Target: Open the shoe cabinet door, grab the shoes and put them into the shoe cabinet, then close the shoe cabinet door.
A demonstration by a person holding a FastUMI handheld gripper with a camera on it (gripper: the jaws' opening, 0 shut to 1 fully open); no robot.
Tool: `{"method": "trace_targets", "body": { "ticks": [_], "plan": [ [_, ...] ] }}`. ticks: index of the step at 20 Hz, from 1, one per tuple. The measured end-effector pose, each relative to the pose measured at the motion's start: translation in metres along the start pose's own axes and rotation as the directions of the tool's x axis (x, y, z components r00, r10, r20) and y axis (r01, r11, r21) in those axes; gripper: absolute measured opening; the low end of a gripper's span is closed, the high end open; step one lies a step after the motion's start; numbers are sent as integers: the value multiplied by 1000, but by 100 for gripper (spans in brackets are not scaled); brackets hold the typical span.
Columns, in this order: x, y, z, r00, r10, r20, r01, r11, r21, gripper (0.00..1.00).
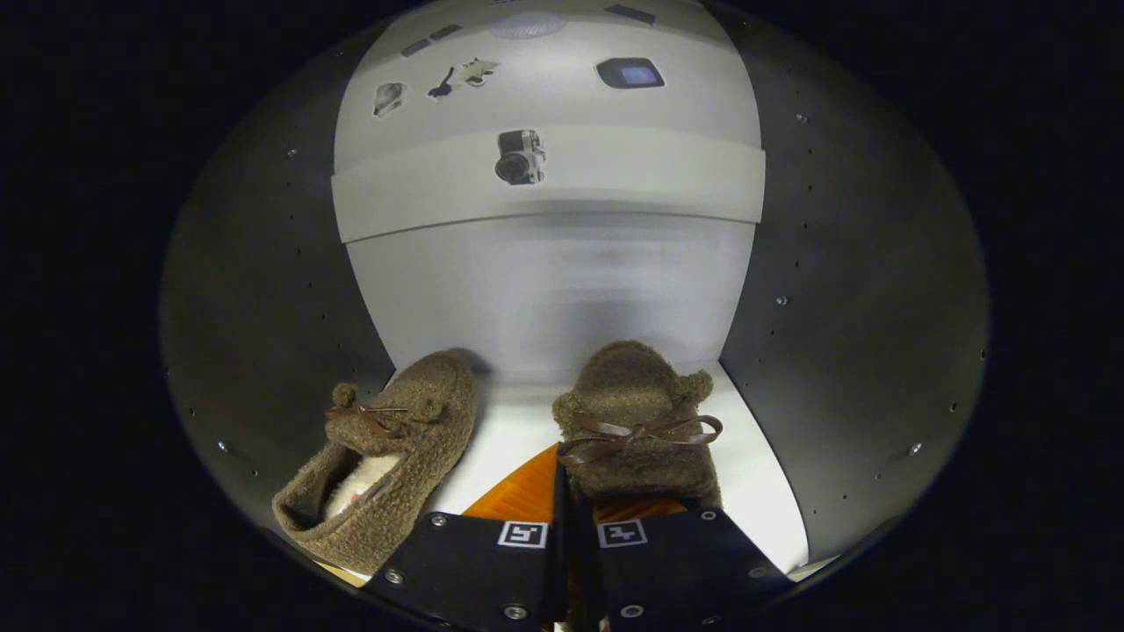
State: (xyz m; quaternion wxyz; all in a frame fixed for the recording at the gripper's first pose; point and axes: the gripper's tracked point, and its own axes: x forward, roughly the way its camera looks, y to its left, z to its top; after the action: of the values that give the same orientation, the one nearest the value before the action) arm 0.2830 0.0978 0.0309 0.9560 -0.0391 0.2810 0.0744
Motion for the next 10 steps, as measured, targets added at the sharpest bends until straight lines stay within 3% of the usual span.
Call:
{"method": "trace_targets", "body": {
  "ticks": [10],
  "plan": [
    [-23, -1, 0, 1000, -9, 10, 9, 1000, -7, 15]
  ]
}}
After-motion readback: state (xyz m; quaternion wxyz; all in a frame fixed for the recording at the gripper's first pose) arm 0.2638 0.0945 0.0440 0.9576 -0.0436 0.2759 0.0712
